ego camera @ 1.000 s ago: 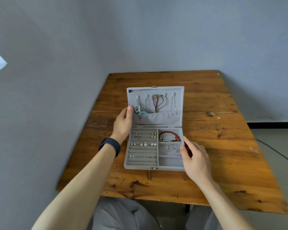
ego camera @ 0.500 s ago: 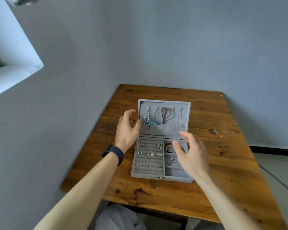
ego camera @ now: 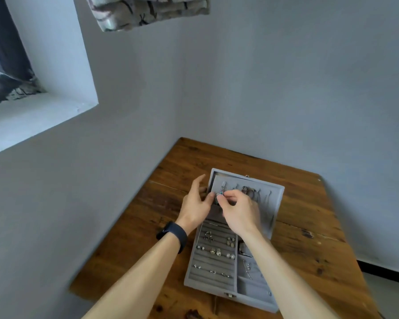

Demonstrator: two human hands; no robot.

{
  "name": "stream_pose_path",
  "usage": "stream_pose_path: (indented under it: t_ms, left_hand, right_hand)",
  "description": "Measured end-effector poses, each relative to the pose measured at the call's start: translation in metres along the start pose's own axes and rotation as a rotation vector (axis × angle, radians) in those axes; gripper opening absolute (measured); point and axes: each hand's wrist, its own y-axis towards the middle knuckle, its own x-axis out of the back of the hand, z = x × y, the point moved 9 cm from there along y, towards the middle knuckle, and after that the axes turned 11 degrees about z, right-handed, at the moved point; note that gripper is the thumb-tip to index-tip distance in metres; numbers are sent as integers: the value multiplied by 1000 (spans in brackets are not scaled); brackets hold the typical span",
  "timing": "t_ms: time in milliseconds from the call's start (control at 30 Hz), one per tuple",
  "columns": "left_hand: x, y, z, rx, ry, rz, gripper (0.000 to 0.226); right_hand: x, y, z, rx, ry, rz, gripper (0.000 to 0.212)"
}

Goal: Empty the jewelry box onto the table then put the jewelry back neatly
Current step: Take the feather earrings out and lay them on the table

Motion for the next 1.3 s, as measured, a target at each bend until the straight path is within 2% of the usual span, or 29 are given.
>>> stream_pose_path:
  t_ms: [233,500,667,867,1133,1300]
  left_hand:
    - [9,9,-1,-67,1,12,65]
    - [4,3,-2,-132,7,-6,57]
    - [-1,-4,-17,-205,167,-70,44]
    - [-2,-16,-37,-230,396,-191,19]
    - [-6,-15,-46,-11,516,-294,24]
    - [-15,-12,-48,72,599,-289,20]
  right_hand:
    - [2,9,5,-45,-21,-93,19]
    - [16,4,2,56,211,-213,12]
    - [34,-3,7,120,132,-339,9]
    - [53,-30,6,184,384,-355,7]
    - [34,-78,-66,-31,752,-271,9]
    - [30,-105,-100,-116,843,-255,6]
